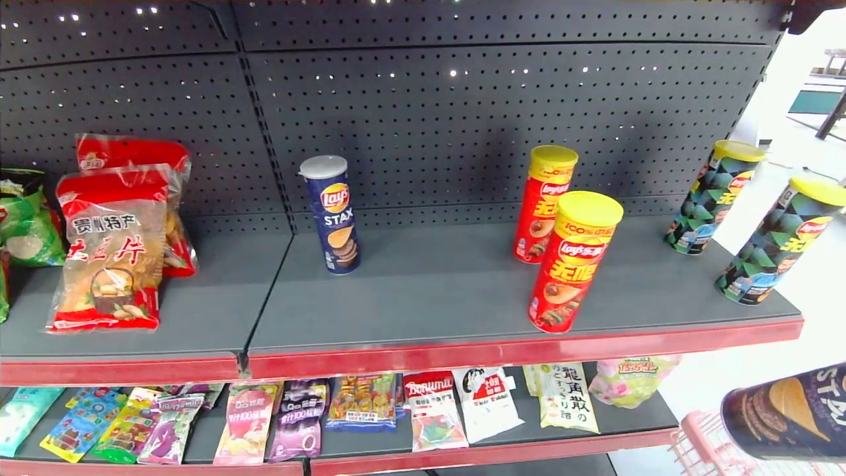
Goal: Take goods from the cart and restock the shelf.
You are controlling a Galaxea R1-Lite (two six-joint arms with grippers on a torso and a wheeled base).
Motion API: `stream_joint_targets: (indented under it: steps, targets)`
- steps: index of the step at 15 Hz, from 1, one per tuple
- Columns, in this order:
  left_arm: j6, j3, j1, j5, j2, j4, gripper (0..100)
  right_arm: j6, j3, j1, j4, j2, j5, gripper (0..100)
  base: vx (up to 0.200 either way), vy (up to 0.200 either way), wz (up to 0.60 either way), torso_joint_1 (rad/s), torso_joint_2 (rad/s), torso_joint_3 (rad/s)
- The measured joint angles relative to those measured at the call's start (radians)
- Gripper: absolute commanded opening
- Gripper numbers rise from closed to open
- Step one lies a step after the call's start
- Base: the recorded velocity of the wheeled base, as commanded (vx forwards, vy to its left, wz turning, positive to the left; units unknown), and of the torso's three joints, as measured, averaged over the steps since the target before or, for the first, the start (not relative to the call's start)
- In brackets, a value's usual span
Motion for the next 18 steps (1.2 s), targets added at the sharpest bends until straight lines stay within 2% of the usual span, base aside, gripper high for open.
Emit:
stream_joint_targets:
  steps: [4,9,18]
  targets:
    - [0.000,0.000,-0.001,0.000,0.000,0.000,100,0.000,0.015,0.000,-0.001,-0.038,0.000,0,0.000,0.000,0.00,0.000,0.00,0.000]
    - [0.000,0.000,-0.001,0.000,0.000,0.000,100,-0.002,0.043,-0.002,-0.001,-0.097,-0.007,0,0.200,0.000,0.00,0.000,0.00,0.004]
    - [-0.001,0.000,-0.001,0.000,0.005,0.000,100,-0.004,0.046,-0.003,0.000,-0.186,-0.012,0,0.000,0.000,0.00,0.000,0.00,0.000]
